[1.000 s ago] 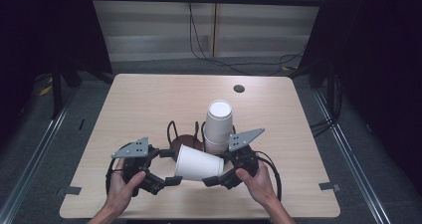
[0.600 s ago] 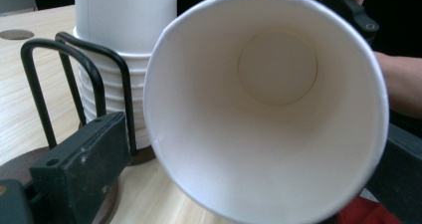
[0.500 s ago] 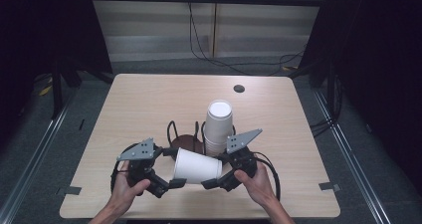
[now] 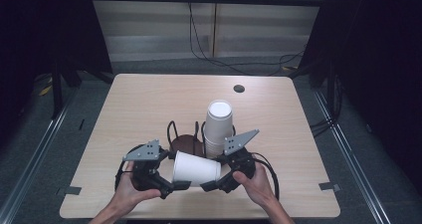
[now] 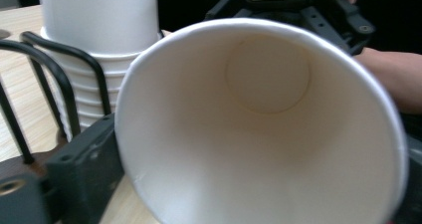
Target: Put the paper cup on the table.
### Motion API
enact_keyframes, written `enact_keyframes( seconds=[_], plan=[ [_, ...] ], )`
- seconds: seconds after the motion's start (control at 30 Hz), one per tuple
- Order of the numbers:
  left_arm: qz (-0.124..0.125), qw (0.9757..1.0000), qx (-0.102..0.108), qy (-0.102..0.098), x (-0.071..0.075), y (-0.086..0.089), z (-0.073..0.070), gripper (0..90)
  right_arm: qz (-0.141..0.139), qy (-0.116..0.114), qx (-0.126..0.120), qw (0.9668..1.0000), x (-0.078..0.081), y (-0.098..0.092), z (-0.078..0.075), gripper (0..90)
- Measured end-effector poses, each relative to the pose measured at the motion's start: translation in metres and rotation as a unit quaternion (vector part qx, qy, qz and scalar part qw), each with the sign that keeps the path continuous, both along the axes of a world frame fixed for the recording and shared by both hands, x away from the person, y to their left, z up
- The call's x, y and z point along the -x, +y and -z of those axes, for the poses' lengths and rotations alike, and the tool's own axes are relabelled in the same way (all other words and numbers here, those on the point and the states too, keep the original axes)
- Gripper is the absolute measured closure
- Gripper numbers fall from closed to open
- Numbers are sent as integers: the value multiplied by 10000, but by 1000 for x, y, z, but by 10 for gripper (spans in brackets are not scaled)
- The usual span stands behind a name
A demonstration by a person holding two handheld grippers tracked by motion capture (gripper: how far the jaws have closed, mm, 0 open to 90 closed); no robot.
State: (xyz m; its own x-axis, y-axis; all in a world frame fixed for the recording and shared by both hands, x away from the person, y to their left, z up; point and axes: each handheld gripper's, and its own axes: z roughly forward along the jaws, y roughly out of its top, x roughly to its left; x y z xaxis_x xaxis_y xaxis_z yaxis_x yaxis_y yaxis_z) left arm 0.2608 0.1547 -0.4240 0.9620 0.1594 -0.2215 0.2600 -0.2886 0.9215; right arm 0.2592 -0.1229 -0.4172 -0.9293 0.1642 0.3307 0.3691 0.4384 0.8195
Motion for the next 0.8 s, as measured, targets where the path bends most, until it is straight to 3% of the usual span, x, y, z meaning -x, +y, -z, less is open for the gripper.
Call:
enact_keyframes(
  seconds=[0.2, 0.5, 0.63, 0.8],
  plan=[
    [28, 10000, 81, 10, -1, 1, 1, 48, -20, -18, 25, 10000, 0, 1, -1, 247],
    [183, 9990, 109, 389, -6, 5, 2, 85, -61, 93, -24, 9999, -1, 2, 3, 248],
    [217, 9987, 197, 424, -7, 7, 0, 100, -92, 146, -4, 9999, -2, 2, 5, 240],
    [230, 9987, 144, 420, -6, 7, -1, 121, -19, 106, -12, 9999, -1, 2, 5, 220]
  ],
)
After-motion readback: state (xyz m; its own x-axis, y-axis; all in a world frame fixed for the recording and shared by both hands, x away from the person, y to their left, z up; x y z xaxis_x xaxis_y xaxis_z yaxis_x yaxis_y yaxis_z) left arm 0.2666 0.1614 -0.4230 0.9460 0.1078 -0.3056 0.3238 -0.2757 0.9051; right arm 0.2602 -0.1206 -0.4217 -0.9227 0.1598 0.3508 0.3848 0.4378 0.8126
